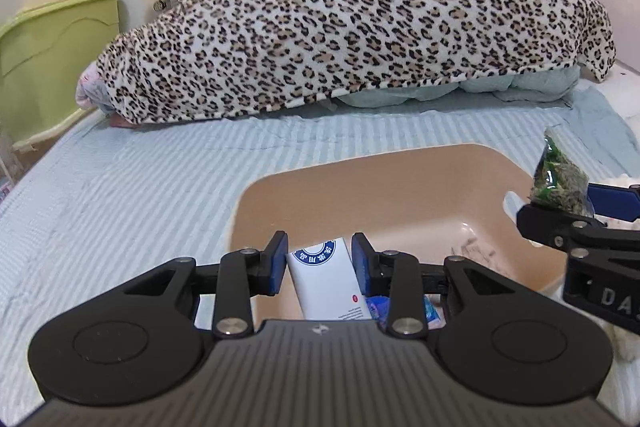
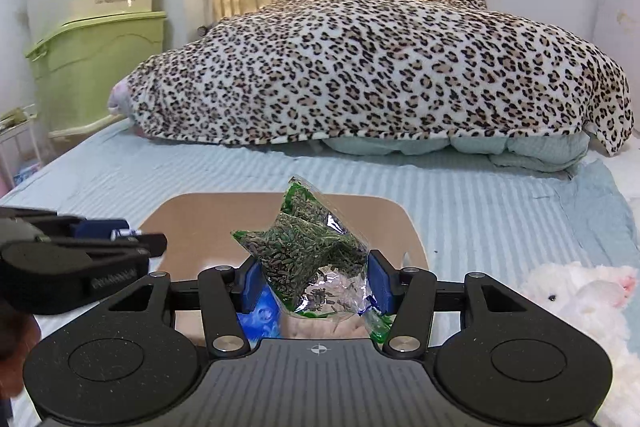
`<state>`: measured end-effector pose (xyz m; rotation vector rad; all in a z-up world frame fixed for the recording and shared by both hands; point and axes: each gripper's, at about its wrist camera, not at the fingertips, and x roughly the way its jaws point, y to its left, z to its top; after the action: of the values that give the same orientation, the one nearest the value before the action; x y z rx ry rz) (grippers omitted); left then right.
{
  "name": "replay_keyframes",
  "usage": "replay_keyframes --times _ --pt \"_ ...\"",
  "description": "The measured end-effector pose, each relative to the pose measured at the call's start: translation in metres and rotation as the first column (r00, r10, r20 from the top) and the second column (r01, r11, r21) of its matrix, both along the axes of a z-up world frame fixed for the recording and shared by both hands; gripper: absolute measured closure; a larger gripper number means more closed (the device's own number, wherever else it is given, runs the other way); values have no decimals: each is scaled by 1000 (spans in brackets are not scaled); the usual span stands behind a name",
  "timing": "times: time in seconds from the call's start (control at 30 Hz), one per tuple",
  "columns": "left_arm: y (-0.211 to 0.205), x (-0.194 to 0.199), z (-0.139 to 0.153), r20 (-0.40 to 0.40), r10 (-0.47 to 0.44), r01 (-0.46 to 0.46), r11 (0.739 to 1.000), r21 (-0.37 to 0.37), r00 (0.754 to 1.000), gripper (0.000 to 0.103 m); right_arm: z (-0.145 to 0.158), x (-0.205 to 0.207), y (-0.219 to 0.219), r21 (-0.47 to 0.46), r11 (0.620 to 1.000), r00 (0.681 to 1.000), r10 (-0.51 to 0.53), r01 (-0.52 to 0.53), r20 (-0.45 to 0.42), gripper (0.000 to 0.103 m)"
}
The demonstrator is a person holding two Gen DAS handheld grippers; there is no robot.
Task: Organize objects
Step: 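Drop white box into basket with left tool while right tool drops herb bag in, then grasp the black gold-print box with left tool while right tool grasps Hello Kitty plush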
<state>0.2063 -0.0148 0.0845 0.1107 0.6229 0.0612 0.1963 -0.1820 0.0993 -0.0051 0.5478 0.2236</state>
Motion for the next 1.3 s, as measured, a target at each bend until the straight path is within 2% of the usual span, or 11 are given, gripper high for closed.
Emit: replay_keyframes --times 0.2,0.4,0.6,0.63,0.67,0.73,0.77,0.87,1.03,1.2,1.3 --pt "4 29 -27 -7 60 -60 997 -47 998 66 -26 32 4 15 999 998 -38 39 -55 53" --pt "7 49 -52 -48 110 -111 993 -31 993 66 -46 48 18 -36 998 994 -47 44 -96 53" --pt "13 47 -64 -64 119 -120 993 -11 991 64 -54 49 23 -36 999 990 -39 34 -136 51" --pt "13 46 -63 -62 116 -116 993 -5 991 61 -52 47 23 -37 999 990 -37 33 -133 44" --pt "14 44 -60 -57 120 -120 993 4 991 56 -50 44 24 -41 999 991 -37 32 -125 42" --pt "16 38 -54 -36 128 -129 992 -3 991 32 -45 38 25 -54 998 994 -34 28 -107 37" --pt "17 34 -51 -26 131 -132 991 -11 991 30 -41 36 25 -61 998 995 -35 29 -97 35" --pt "19 27 -42 -30 121 -122 992 -20 992 27 -29 27 22 -47 998 996 -32 29 -79 29" --pt "25 6 -30 -45 106 -108 994 -26 993 24 -13 7 18 -40 999 998 -27 25 -62 9" --pt "26 -21 -21 -82 67 -73 995 -62 994 16 -8 -18 8 -25 999 998 -37 36 -50 2" --pt "23 -36 -21 -102 46 -52 997 -57 994 13 -14 -30 0 -5 999 996 -45 44 -73 1"
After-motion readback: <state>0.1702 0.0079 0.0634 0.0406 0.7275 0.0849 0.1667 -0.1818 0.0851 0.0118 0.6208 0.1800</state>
